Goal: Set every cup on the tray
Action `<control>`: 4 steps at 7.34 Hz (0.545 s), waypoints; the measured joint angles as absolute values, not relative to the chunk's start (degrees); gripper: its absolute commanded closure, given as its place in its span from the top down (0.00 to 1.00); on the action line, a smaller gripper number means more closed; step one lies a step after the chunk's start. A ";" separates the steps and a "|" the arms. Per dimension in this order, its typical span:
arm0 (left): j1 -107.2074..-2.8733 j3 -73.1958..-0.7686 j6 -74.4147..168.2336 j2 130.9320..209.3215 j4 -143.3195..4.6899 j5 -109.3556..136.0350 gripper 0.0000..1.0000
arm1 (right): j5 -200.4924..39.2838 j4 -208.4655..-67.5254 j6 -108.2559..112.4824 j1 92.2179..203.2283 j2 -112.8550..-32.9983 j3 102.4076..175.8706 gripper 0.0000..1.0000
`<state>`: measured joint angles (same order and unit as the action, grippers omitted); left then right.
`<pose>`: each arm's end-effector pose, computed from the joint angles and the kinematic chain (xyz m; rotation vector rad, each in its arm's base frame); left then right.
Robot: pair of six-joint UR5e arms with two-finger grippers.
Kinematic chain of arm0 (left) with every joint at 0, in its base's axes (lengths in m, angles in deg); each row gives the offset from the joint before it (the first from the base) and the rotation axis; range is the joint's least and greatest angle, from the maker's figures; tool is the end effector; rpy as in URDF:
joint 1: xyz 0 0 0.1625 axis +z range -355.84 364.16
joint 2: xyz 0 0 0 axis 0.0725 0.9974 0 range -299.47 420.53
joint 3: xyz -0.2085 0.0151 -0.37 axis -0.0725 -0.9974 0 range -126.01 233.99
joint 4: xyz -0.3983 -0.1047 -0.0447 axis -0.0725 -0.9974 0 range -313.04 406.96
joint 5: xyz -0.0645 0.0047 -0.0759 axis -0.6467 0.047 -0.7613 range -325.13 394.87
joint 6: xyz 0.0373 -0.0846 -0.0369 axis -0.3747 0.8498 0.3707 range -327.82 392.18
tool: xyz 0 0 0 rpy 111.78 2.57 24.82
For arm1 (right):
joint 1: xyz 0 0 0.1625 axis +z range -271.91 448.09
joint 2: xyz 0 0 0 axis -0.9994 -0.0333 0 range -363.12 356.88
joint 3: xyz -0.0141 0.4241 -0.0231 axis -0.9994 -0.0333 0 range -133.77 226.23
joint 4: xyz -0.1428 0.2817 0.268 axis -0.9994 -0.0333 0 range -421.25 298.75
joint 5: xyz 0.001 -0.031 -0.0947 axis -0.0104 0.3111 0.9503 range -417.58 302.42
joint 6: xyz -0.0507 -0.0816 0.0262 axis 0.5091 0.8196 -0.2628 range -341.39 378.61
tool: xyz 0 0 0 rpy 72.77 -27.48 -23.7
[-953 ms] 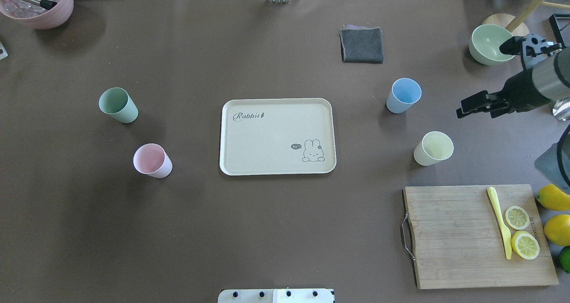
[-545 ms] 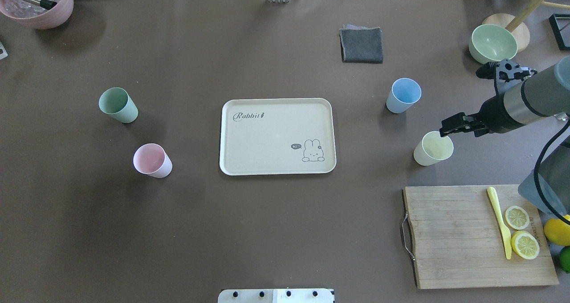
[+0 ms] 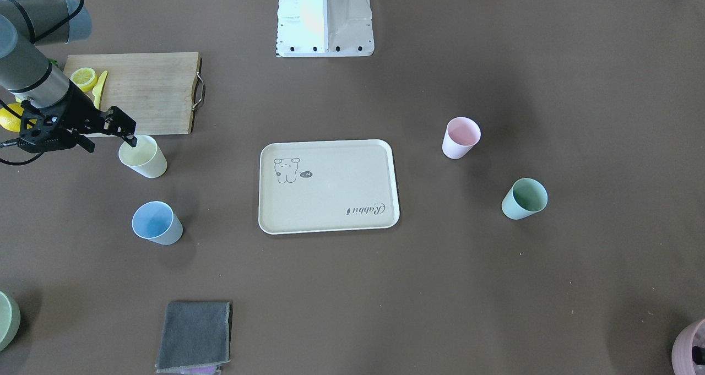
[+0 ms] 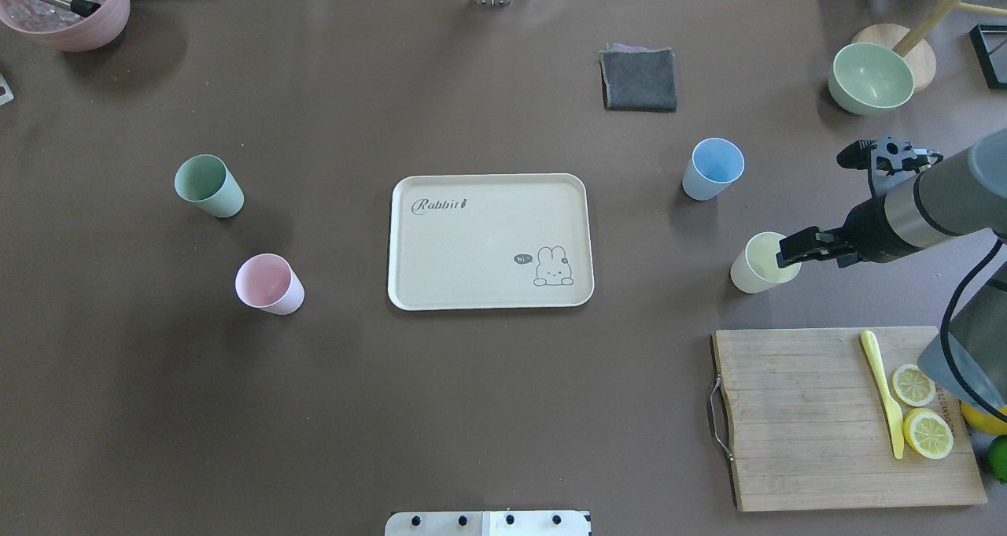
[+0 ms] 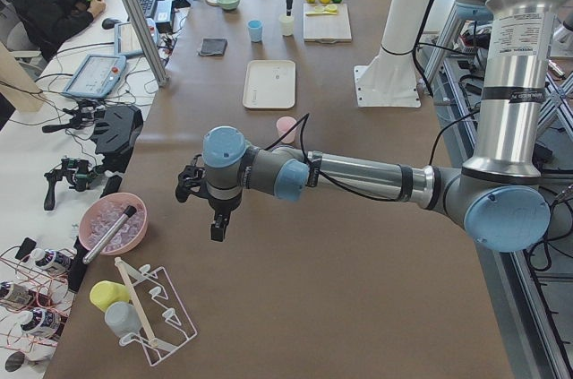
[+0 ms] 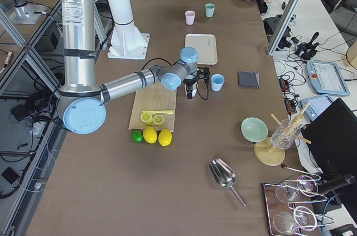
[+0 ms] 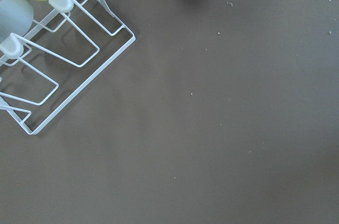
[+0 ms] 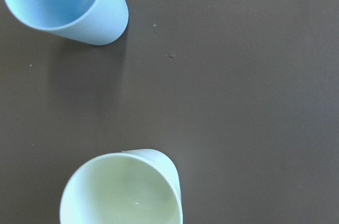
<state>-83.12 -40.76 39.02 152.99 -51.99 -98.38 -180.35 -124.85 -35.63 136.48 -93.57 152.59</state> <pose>-0.0402 -0.5258 0.5798 0.2049 0.7692 0.0384 -0.2752 -0.4294 0.4748 0.0760 -0.8964 -0.0058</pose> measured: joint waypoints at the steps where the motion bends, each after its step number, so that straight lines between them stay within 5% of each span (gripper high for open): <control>1: -83.12 -40.76 39.05 152.99 -51.99 -98.37 0.98 | -179.56 -124.86 -36.06 135.76 -93.34 152.46 0.97; 3: -83.12 -40.77 39.11 152.99 -52.06 -98.37 0.98 | -178.58 -125.03 -36.29 134.99 -92.65 151.65 0.85; 4: -83.12 -40.81 39.12 152.99 -52.08 -98.37 0.98 | -178.28 -125.04 -36.33 134.90 -92.48 151.04 0.49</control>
<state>-83.12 -40.81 39.12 152.99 -52.08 -98.37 -178.28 -125.04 -36.33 134.90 -92.48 151.04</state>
